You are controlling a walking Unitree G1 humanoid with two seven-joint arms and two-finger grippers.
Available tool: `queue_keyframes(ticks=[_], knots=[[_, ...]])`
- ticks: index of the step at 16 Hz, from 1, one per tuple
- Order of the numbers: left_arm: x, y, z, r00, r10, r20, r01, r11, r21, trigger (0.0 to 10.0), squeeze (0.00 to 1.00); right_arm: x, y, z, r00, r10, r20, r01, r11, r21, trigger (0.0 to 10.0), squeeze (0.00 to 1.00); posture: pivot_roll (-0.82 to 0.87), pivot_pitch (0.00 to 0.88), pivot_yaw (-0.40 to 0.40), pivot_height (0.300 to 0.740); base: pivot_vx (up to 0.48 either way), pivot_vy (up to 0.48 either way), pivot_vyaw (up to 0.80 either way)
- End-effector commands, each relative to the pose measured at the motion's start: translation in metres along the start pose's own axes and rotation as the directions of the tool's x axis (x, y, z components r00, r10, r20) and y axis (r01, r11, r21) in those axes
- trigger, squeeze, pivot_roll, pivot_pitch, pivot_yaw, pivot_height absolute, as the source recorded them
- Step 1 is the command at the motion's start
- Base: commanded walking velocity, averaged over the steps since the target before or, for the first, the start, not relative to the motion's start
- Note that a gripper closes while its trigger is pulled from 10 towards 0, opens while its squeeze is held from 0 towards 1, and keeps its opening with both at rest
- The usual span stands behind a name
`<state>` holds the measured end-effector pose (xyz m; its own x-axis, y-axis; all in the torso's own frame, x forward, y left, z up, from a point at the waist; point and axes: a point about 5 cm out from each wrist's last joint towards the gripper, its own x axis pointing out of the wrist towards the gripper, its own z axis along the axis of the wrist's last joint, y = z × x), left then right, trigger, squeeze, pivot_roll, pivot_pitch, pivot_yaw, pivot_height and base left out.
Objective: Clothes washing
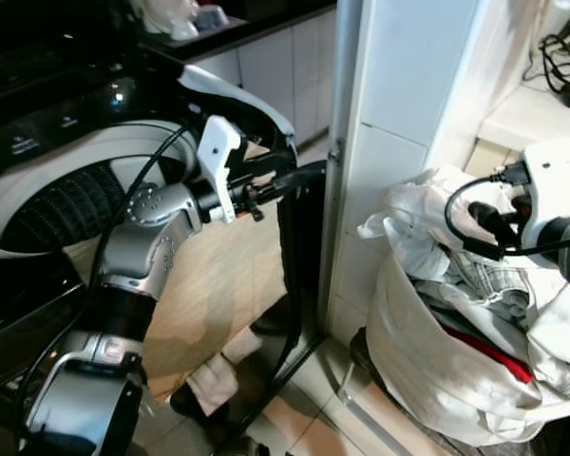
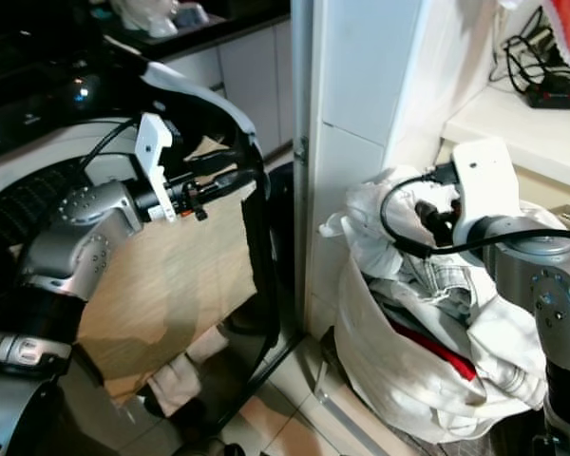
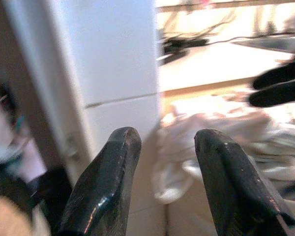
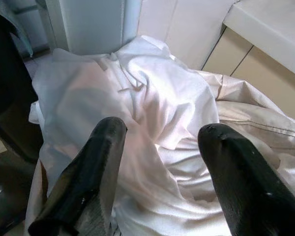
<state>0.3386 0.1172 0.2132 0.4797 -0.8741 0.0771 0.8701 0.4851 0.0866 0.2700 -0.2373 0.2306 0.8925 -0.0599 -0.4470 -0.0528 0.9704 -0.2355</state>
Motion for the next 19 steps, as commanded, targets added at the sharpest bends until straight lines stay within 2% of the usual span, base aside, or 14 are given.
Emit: queue_keyframes(ticks=[1,2,4,6,8,9,10,13,16,17,18,19], knots=[[-0.003,-0.011,0.000,0.997,-0.067,-0.028,0.067,0.998,-0.003,10.0,0.00,-0.004,-0.008,0.003,1.000,-0.025,-0.006,0.025,0.999,-0.025,10.0,1.00,-0.09,0.000,0.085,0.740,0.000,0.000,0.00],[-0.007,-0.022,0.001,0.993,-0.114,-0.042,0.114,0.993,-0.004,10.0,0.00,-0.012,-0.018,0.004,0.997,-0.061,-0.050,0.057,0.996,-0.068,10.0,1.00,-0.08,0.000,0.074,0.740,0.000,0.000,0.00],[-0.011,-0.034,0.003,0.988,-0.146,-0.059,0.145,0.989,-0.024,10.0,0.00,-0.027,-0.032,-0.001,0.985,-0.121,-0.123,0.106,0.987,-0.120,10.0,1.00,-0.09,0.000,0.073,0.740,0.000,0.000,0.00],[-0.009,-0.041,0.006,0.984,-0.170,-0.046,0.167,0.984,-0.057,10.0,0.00,-0.033,-0.051,-0.005,0.975,-0.175,-0.134,0.178,0.984,0.005,10.0,1.00,-0.10,0.000,0.081,0.740,0.000,0.000,0.00],[-0.008,-0.046,0.009,0.978,-0.206,-0.045,0.203,0.977,-0.068,10.0,0.00,-0.037,-0.059,-0.012,0.972,-0.174,-0.160,0.189,0.978,0.084,10.0,1.00,-0.10,0.000,0.085,0.740,0.000,0.000,0.00],[-0.007,-0.051,0.011,0.971,-0.235,-0.047,0.231,0.970,-0.079,10.0,0.00,-0.040,-0.066,-0.021,0.964,-0.182,-0.195,0.205,0.973,0.109,10.0,0.96,-0.10,0.000,0.084,0.740,0.000,0.000,0.00],[-0.008,-0.056,0.012,0.963,-0.264,-0.050,0.258,0.961,-0.100,10.0,0.00,-0.043,-0.072,-0.033,0.957,-0.172,-0.234,0.208,0.968,0.138,10.0,0.00,-0.11,0.000,0.084,0.740,0.000,0.000,0.00],[-0.009,-0.065,0.013,0.949,-0.312,-0.041,0.303,0.941,-0.151,10.0,0.00,-0.044,-0.081,-0.059,0.929,-0.175,-0.326,0.248,0.948,0.199,10.0,0.00,-0.12,0.000,0.089,0.740,0.000,0.000,0.00],[-0.006,-0.070,0.012,0.943,-0.328,-0.051,0.317,0.935,-0.159,10.0,0.00,-0.037,-0.081,-0.074,0.903,-0.171,-0.393,0.273,0.937,0.220,10.0,0.00,-0.12,0.000,0.092,0.740,0.000,0.000,0.00],[-0.005,-0.071,0.013,0.945,-0.324,-0.050,0.313,0.936,-0.162,10.0,0.00,-0.034,-0.081,-0.076,0.910,-0.161,-0.383,0.270,0.930,0.251,9.1,0.00,-0.12,0.000,0.091,0.740,0.000,0.000,0.00],[-0.005,-0.072,0.014,0.946,-0.322,-0.047,0.310,0.936,-0.165,10.0,0.00,-0.032,-0.081,-0.075,0.915,-0.160,-0.371,0.270,0.925,0.267,2.0,0.00,-0.11,0.000,0.088,0.740,0.000,0.000,0.00],[-0.005,-0.072,0.014,0.946,-0.320,-0.046,0.309,0.937,-0.166,10.0,0.00,-0.031,-0.082,-0.075,0.916,-0.161,-0.367,0.271,0.924,0.269,0.0,0.00,-0.11,0.000,0.087,0.740,0.000,0.000,0.00]])
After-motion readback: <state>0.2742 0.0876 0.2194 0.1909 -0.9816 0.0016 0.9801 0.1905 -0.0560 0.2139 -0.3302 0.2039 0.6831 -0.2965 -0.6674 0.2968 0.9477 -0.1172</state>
